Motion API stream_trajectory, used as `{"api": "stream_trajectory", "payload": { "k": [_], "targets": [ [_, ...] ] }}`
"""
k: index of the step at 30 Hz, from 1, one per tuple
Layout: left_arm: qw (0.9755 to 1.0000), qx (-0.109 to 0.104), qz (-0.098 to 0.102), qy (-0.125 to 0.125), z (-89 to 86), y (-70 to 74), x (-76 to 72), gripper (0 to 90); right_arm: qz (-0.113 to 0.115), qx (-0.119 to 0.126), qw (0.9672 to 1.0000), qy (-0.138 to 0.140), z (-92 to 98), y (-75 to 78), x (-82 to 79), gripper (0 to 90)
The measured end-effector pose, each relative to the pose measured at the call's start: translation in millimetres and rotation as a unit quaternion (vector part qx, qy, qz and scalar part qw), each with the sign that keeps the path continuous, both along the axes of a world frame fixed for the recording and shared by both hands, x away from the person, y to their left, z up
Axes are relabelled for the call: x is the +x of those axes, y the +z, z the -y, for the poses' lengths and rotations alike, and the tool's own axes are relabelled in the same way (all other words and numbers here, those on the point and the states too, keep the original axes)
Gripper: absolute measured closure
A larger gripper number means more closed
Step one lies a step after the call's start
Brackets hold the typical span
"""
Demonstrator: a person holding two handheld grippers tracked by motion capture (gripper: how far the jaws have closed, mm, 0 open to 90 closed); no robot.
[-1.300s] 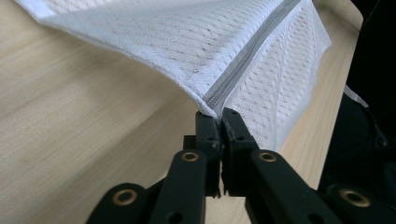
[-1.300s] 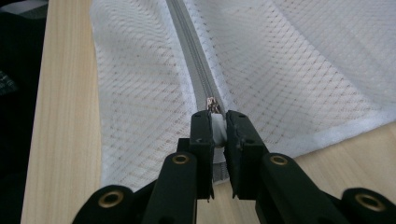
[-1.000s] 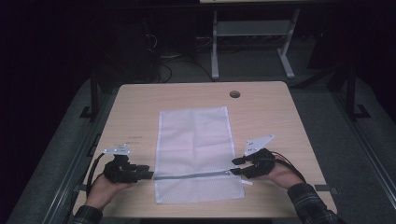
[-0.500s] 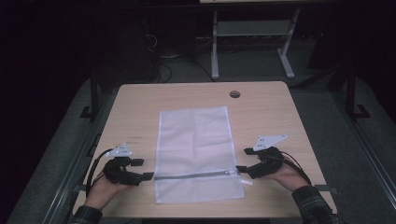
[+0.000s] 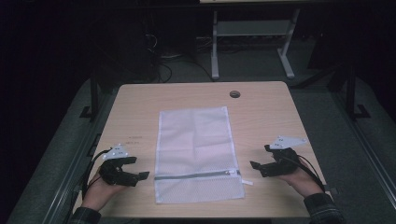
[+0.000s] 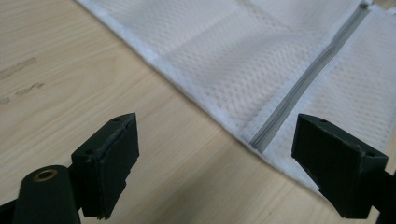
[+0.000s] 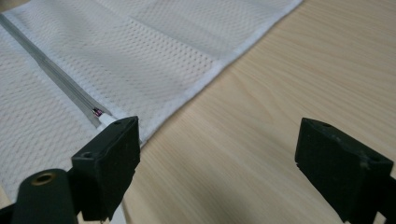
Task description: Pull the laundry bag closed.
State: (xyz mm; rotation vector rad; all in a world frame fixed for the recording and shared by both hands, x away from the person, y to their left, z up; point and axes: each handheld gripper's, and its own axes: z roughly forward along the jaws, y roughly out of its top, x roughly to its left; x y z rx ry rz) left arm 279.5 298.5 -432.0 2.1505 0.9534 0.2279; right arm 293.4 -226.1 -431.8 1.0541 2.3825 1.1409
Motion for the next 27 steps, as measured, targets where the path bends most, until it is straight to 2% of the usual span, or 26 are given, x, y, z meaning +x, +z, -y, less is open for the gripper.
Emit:
{"api": "stream_trajectory", "payload": {
  "k": [4,7,9,11,15,19,22,27],
  "targets": [
    [0.9999,0.006,0.003,0.009,-3.2,-1.8,-0.3,14.0,0.004,-0.004,0.9992,-0.039,11.7,-1.0,-6.7,8.2],
    [0.9998,0.013,-0.001,0.015,-4.6,-4.2,-0.4,11.6,0.005,0.000,0.9973,-0.073,23.3,-2.4,-11.9,5.6],
    [0.9997,0.024,-0.005,0.010,-5.0,-5.9,-0.7,10.3,0.003,0.001,0.9961,-0.088,28.5,-5.0,-14.3,3.7],
    [0.9995,0.031,-0.005,0.009,-5.2,-6.7,-1.2,10.3,-0.001,-0.002,0.9960,-0.090,31.2,-7.8,-14.5,2.4],
    [0.9994,0.032,0.003,0.010,-7.5,-5.3,-1.7,10.4,-0.002,-0.008,0.9955,-0.094,31.2,-11.4,-11.0,2.1],
    [0.9993,0.034,0.008,0.009,-10.2,-4.9,-2.5,10.5,0.004,-0.013,0.9957,-0.091,28.5,-11.8,-9.4,2.1],
    [0.9990,0.043,0.009,0.008,-11.3,-5.5,-2.6,10.5,0.005,-0.013,0.9958,-0.090,26.7,-12.0,-9.0,2.1],
    [0.9990,0.041,0.015,0.012,-12.2,-4.4,-2.2,10.5,0.002,-0.016,0.9965,-0.082,23.2,-13.8,-8.8,2.1]
  ]
}}
